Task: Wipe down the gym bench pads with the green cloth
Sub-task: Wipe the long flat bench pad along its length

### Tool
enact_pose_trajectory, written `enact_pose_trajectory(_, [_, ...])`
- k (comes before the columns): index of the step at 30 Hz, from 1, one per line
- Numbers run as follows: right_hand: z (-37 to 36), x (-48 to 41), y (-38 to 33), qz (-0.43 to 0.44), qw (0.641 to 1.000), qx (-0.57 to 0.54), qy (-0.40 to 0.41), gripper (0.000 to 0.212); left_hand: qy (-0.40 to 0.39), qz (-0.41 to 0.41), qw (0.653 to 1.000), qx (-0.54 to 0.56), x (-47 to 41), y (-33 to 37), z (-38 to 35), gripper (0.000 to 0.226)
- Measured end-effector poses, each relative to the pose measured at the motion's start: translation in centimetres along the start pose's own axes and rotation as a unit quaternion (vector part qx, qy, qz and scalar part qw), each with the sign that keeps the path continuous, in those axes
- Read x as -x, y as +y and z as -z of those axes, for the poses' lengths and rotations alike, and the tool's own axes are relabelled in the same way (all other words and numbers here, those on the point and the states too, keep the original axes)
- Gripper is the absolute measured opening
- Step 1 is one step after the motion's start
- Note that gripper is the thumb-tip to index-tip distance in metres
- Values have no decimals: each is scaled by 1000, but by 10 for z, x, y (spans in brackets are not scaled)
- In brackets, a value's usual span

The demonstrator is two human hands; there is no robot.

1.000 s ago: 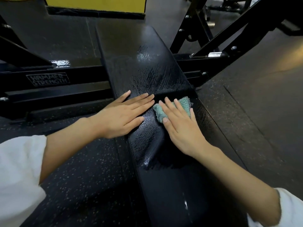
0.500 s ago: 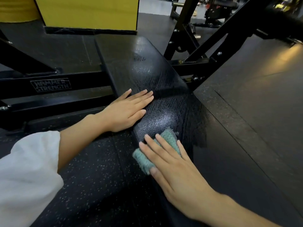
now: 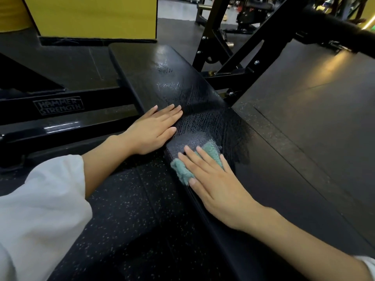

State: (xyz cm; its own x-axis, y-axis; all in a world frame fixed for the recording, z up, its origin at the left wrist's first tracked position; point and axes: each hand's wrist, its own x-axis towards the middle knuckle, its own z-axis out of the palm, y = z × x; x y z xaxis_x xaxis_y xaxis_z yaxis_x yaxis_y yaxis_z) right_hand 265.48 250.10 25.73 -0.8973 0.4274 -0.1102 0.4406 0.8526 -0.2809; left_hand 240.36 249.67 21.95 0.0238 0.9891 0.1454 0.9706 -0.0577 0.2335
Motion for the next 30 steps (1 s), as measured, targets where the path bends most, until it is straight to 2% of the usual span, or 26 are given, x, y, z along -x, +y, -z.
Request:
enact_pose_trajectory(3, [-5,44,4,-8,1000,-1,-15,56,-4,-4,1000,-5,5,6,0,80])
enact_pose_trajectory(8, [-14,81,5,-33,999,-3,12,51,-6,-31,999,-6,18,28,-4,76])
enact_pose_trajectory(13, [-3,52,14,-51,999,-8,-2,55,-4,-56,998,1,27,52,-8,71])
enact_pose_trajectory(16, [3,19,33,-75,997,6,31,59,-9,-53,999,8,27,58,-9,72])
enact_pose_trajectory(20, [16,-30,75,-131,990,-5,47,49,-20,-42,999,0,25,57,-9,72])
enact_pose_trajectory(24, [27,-68,109,-179,982,-7,67,49,-27,-44,999,-9,23,56,-9,71])
enact_pose_trajectory(30, [26,-56,99,-182,981,-13,63,50,-23,-41,999,-15,23,55,-9,71])
